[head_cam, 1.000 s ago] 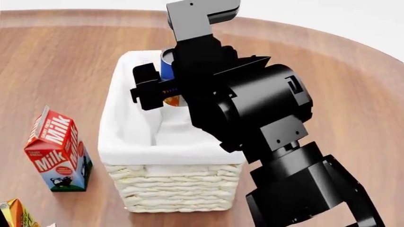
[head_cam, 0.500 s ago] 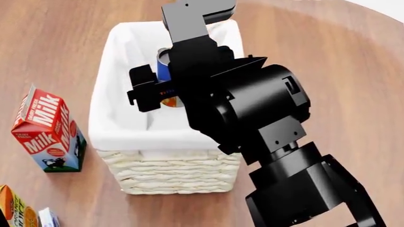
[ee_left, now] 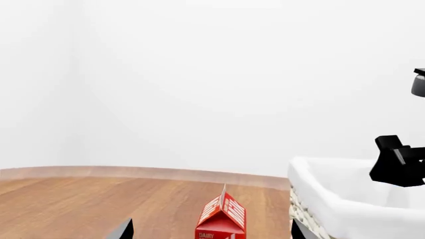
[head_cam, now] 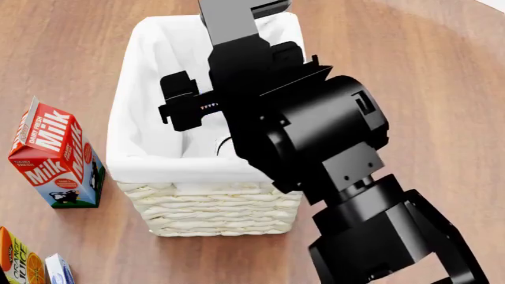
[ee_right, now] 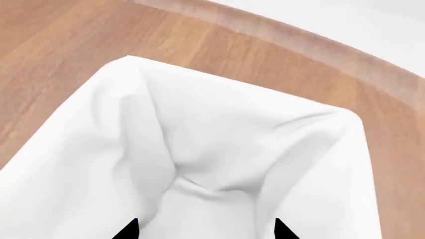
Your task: Pick up the alphabet soup, and put it in the basket.
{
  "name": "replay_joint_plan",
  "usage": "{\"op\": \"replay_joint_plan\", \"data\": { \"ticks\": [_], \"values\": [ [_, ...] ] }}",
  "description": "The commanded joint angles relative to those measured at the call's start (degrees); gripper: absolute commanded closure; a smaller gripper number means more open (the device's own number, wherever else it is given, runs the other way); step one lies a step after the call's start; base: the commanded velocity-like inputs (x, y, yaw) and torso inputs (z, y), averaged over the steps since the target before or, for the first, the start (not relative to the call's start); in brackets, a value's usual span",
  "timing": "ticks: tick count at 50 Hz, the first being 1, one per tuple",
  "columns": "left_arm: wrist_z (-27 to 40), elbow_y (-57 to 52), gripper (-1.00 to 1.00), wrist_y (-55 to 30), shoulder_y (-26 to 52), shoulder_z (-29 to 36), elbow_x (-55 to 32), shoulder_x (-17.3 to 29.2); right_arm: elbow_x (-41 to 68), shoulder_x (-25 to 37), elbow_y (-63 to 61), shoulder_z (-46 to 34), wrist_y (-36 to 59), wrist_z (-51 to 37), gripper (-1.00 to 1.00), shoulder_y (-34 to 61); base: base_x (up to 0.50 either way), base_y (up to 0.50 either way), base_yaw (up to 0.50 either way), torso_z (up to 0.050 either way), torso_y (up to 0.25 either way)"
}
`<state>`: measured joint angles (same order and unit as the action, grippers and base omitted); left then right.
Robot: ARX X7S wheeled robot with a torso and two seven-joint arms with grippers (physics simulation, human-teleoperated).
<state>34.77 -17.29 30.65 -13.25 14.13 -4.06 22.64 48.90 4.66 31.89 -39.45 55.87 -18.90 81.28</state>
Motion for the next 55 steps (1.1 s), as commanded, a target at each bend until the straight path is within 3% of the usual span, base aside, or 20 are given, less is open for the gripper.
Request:
{"op": "replay_joint_plan", "data": {
  "ticks": [1, 17, 26, 36, 41, 47, 55],
  "values": [
    [0.0, 0.1, -1.00, 0.3, 0.1, 0.2, -0.3, 0.1, 0.6, 1.3, -3.7, 0.0, 0.9, -1.2, -1.00, 0.3, 0.00, 0.00, 0.00, 0.000, 0.000],
    [0.2, 0.6, -1.00, 0.2, 0.4, 0.5, 0.0, 0.0, 7.9, 11.9, -32.8, 3.5, 8.9, -9.8, -1.00, -3.2, 0.00, 0.00, 0.00, 0.000, 0.000],
    [0.8, 0.1, -1.00, 0.8, -0.3, -0.6, -1.1, 0.5, 12.1, 22.0, -60.3, 8.2, 6.2, -15.9, -1.00, -14.3, 0.00, 0.00, 0.00, 0.000, 0.000],
    [1.7, -0.5, -1.00, 1.8, -1.2, -1.9, -1.5, 1.0, 9.3, 35.5, -80.9, 17.2, -9.3, -14.9, -1.00, -35.9, 0.00, 0.00, 0.00, 0.000, 0.000],
    [1.9, -0.3, -1.00, 2.1, -1.3, -2.0, -1.4, 0.8, 0.8, 41.8, -82.6, 23.8, -25.3, -9.1, -1.00, -55.7, 0.00, 0.00, 0.00, 0.000, 0.000],
    [2.0, 0.0, -1.00, 1.8, -1.0, -1.9, -1.2, 0.8, -8.7, 42.6, -78.5, 30.1, -43.7, -4.2, -1.00, -77.0, 0.00, 0.00, 0.00, 0.000, 0.000],
    [2.3, -0.1, -1.00, 2.0, -1.2, -2.4, -1.8, 1.0, -15.6, 38.0, -68.1, 31.7, -57.7, 0.7, -1.00, -89.1, 0.00, 0.00, 0.00, 0.000, 0.000]
  ]
}}
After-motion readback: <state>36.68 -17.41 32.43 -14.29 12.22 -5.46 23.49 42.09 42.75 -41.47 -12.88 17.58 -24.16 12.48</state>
